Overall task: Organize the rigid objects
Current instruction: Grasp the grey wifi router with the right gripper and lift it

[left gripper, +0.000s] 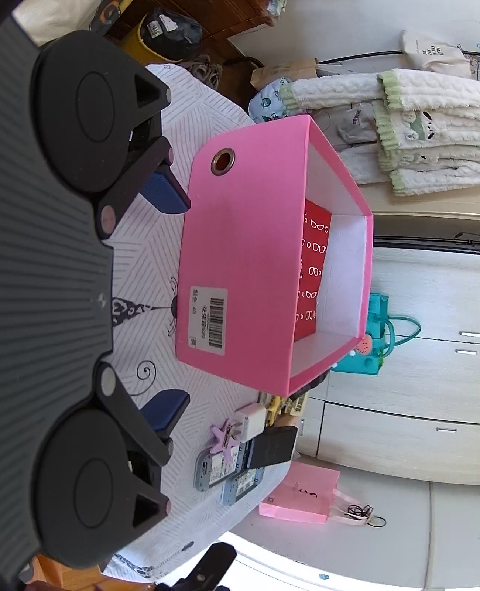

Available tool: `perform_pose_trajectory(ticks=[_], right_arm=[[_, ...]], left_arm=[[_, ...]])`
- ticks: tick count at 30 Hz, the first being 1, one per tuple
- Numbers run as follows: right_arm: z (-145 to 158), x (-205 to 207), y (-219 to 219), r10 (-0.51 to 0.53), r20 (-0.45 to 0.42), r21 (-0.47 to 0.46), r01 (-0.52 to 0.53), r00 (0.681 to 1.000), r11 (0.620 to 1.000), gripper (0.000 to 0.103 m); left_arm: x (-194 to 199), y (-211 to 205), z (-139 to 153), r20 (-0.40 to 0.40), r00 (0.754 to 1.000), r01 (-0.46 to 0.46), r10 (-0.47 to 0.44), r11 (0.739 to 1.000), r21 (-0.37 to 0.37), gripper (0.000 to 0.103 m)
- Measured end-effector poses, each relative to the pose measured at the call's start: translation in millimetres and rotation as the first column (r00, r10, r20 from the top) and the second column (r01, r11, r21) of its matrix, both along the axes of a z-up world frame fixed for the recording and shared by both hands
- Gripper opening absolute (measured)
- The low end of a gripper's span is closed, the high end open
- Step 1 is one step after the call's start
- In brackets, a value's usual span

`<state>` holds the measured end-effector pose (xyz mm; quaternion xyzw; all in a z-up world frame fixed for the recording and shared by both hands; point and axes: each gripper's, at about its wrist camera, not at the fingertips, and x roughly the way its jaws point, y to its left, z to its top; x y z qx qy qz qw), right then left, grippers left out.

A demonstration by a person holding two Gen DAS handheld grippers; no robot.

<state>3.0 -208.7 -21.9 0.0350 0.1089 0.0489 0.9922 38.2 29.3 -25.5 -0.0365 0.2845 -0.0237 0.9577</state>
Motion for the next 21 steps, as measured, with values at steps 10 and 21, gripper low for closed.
perform_pose_trajectory(ticks=[10, 21], right_arm=[[-5, 29, 1, 0.117, -0.046, -0.075, -0.121, 0.992, 0.990, 0.103], [-39, 98, -7, 0.116, -0.345, -0.050, -0.142, 0.931, 0.989, 0.092]], left_arm=[[-4, 16, 50, 0.073, 0.976, 0.193, -0.203, 0.974, 0.117, 0.103], [71, 66, 90, -0.057, 0.975, 0.223, -0.216, 0.953, 0.202, 0.089]])
